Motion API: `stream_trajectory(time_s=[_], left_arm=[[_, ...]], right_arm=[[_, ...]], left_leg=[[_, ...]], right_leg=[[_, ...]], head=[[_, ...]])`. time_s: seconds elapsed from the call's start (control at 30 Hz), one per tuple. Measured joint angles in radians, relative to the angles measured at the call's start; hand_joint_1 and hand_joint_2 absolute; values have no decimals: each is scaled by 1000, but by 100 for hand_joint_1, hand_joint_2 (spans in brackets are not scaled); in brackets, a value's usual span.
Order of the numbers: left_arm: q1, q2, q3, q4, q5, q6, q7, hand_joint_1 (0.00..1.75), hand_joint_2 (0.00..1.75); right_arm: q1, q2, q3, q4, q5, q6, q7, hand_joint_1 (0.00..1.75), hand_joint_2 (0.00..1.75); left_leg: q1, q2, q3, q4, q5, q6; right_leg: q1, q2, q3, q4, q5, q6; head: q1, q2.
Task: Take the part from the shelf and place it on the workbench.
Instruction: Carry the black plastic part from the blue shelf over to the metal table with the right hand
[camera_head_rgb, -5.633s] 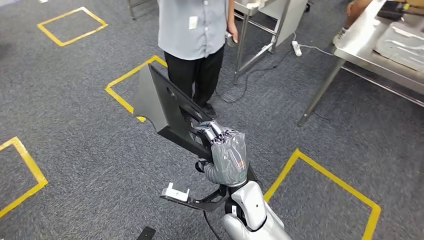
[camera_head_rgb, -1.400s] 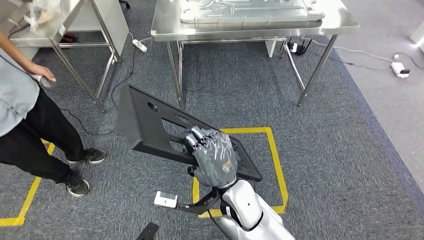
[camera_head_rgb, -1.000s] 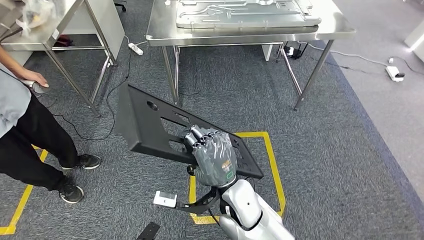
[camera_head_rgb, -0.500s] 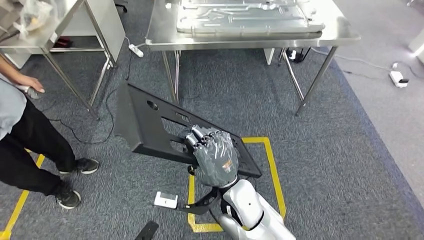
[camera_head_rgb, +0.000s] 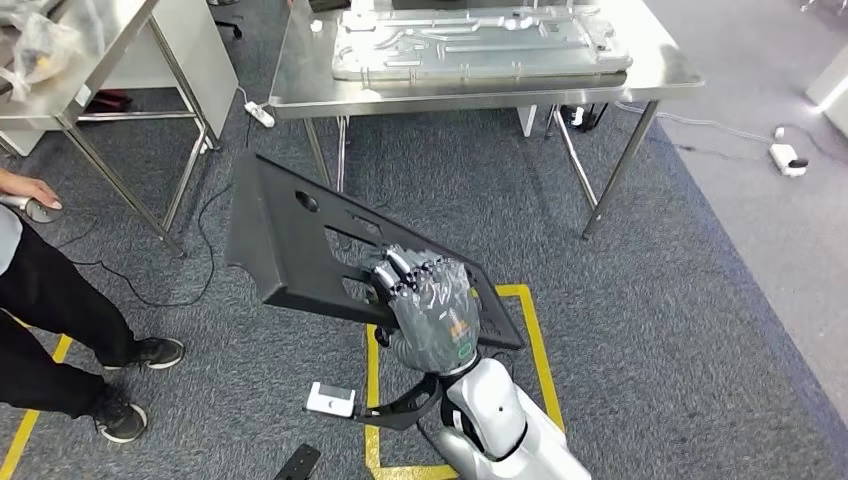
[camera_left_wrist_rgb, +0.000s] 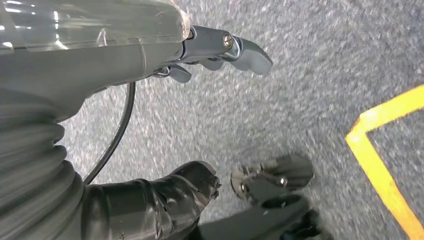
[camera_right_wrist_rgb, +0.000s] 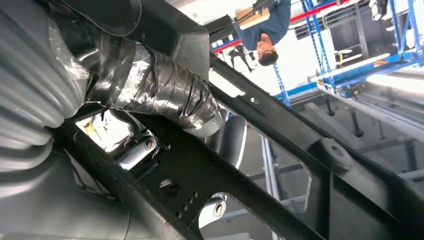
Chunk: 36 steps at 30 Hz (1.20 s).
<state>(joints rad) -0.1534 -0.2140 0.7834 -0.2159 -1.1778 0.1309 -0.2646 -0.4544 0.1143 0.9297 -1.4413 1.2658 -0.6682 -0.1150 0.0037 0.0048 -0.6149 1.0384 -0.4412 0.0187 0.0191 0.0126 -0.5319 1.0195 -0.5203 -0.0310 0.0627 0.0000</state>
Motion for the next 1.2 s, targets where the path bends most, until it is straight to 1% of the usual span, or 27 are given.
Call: stream_trajectory(time_s=[0.07, 0.1, 0.13, 0.17, 0.23, 0.27, 0.3, 0.33, 0.37, 0.4, 0.43, 0.47, 0.57, 0.63, 0.67, 0.73, 0.77, 0.8, 0.83, 0.9, 0.93, 0.97, 1.03, 1.1, 1.13, 1.17, 1.2], left_arm=[[0, 0, 0, 0, -1, 0, 1, 0, 175], [0, -1, 0, 0, -2, 0, 2, 0, 175], [-1, -2, -1, 0, -4, -1, 1, 0, 175], [-3, -5, -2, 0, -6, -4, -3, 0, 175], [-8, -15, -9, 0, -13, -14, -17, 0, 175], [-11, -22, -14, 0, -16, -19, -20, 0, 175], [-15, -26, -18, 0, -17, -22, -17, 0, 175], [-17, -29, -21, 0, -17, -22, -10, 0, 175], [-16, -29, -23, 0, -17, -20, -5, 0, 175], [-10, -26, -24, 0, -17, -17, -2, 0, 175], [-4, -23, -25, 0, -17, -11, -2, 0, 175], [1, -18, -26, 0, -17, -4, -1, 0, 175], [9, -4, -26, 1, -15, 23, 19, 0, 175], [12, 0, -25, 1, -12, 59, 38, 0, 175], [15, 0, -25, 2, -11, 79, 48, 0, 175], [22, -1, -25, 2, -9, 105, 57, 0, 175], [27, -1, -25, 2, -9, 106, 56, 0, 175], [32, -1, -25, 3, -8, 100, 50, 0, 175], [35, -1, -25, 3, -8, 89, 43, 0, 175], [35, 4, -25, 3, -8, 58, 29, 0, 175], [32, 7, -25, 3, -8, 43, 25, 0, 175], [27, 11, -25, 3, -8, 32, 22, 0, 175], [20, 14, -25, 3, -9, 18, 16, 0, 175], [18, 14, -25, 3, -13, 14, 11, 0, 175], [18, 14, -25, 3, -15, 13, 9, 0, 175], [17, 14, -25, 3, -16, 12, 8, 0, 175], [14, 15, -25, 3, -17, 10, 7, 0, 175]], right_arm=[[-5, 3, -3, -12, 2, -2, 0, 175, 175], [-8, 5, -4, -18, 3, -2, 1, 175, 175], [-13, 6, -6, -24, 8, -1, 3, 175, 175], [-18, 7, -9, -29, 19, 3, 10, 175, 175], [-21, 8, -17, -38, 61, 19, 39, 175, 175], [-18, 7, -22, -42, 80, 27, 53, 175, 175], [-16, 6, -26, -45, 88, 32, 60, 175, 175], [-16, 5, -28, -47, 85, 33, 60, 175, 175], [-18, 4, -29, -48, 73, 32, 54, 175, 175], [-24, 3, -29, -48, 56, 31, 45, 175, 175], [-33, 4, -29, -48, 40, 31, 36, 175, 175], [-42, 5, -29, -48, 26, 31, 28, 175, 175], [-62, 9, -29, -46, -3, 32, 16, 175, 175], [-72, 14, -29, -45, -17, 31, 10, 175, 175], [-76, 17, -29, -45, -23, 31, 5, 175, 175], [-83, 20, -29, -45, -34, 31, -1, 175, 175], [-85, 20, -29, -45, -38, 31, -2, 175, 175], [-85, 20, -29, -44, -41, 31, -2, 175, 175], [-86, 21, -29, -43, -43, 31, -2, 175, 175], [-89, 26, -29, -41, -43, 31, -2, 175, 175], [-92, 29, -29, -40, -43, 32, -2, 175, 175], [-95, 33, -29, -39, -43, 32, -2, 175, 175], [-100, 36, -29, -36, -42, 32, -1, 175, 175], [-101, 39, -29, -34, -41, 32, 1, 175, 175], [-102, 40, -29, -33, -40, 32, 1, 175, 175], [-103, 41, -28, -33, -38, 32, 2, 175, 175], [-103, 40, -28, -32, -36, 32, 2, 175, 175]], left_leg=[[3, -1, 10, -20, -3, 4], [7, -1, 18, -29, -3, 6], [11, -1, 27, -38, -3, 9], [14, 0, 35, -43, -6, 12], [15, 0, 46, -45, -15, 15], [16, -1, 53, -44, -21, 15], [18, -3, 61, -44, -28, 12], [21, -5, 71, -42, -37, 8], [24, -6, 83, -41, -47, 2], [26, -6, 93, -40, -57, -6], [26, -5, 99, -38, -66, -14], [25, -3, 101, -36, -72, -21], [25, -2, 102, -40, -80, -37], [27, -2, 89, -4, -101, -44], [27, -2, 65, 46, -122, -45], [26, -2, -20, 191, -169, -45], [25, -2, -61, 248, -177, -44], [25, -2, -88, 272, -165, -41], [23, -2, -94, 254, -132, -37], [17, -2, -59, 130, -38, -22], [12, -3, -35, 68, -7, -15], [8, -3, -18, 25, 7, -9], [1, -3, -6, -3, 3, -4], [6, -5, 4, -19, 3, 1], [9, -4, 12, -27, 3, 5], [13, -4, 20, -35, 3, 9], [13, -3, 25, -37, -1, 11]], right_leg=[[-2, -3, 3, -4, -5, 10], [-2, -4, 0, 5, -12, 16], [-3, -5, -13, 35, -26, 23], [-7, -6, -43, 89, -46, 31], [-18, -7, -130, 229, -87, 43], [-25, -7, -167, 277, -88, 49], [-30, -7, -188, 288, -69, 54], [-35, -8, -188, 257, -28, 58], [-40, -9, -171, 192, 25, 62], [-41, -10, -148, 127, 66, 64], [-40, -11, -126, 68, 91, 63], [-39, -12, -114, 35, 99, 59], [-34, -11, -108, 23, 81, 37], [-36, -12, -96, 18, 73, 21], [-36, -13, -88, 15, 69, 14], [-30, -13, -77, 15, 58, 2], [-26, -12, -70, 15, 53, -1], [-22, -9, -63, 15, 47, -3], [-19, -7, -54, 15, 41, -4], [-14, -4, -35, 15, 27, -2], [-12, -3, -29, 16, 20, 1], [-11, -3, -27, 16, 15, 5], [-12, -4, -26, 13, 10, 15], [-12, -7, -23, 12, 4, 25], [-12, -9, -28, 30, -7, 31], [-12, -10, -47, 70, -26, 36], [-16, -10, -79, 129, -50, 40]], head=[[0, 0], [0, 0], [1, 0], [1, 0], [1, 0], [2, 0], [1, 0], [2, 0], [2, 0], [2, 0], [3, 0], [2, 0], [0, 0], [-2, 0], [-3, 0], [-5, 0], [-4, 0], [-5, 0], [-5, 0], [-4, 0], [-3, 0], [-3, 0], [-2, 0], [-2, 0], [-2, 0], [-1, 0], [0, 0]])
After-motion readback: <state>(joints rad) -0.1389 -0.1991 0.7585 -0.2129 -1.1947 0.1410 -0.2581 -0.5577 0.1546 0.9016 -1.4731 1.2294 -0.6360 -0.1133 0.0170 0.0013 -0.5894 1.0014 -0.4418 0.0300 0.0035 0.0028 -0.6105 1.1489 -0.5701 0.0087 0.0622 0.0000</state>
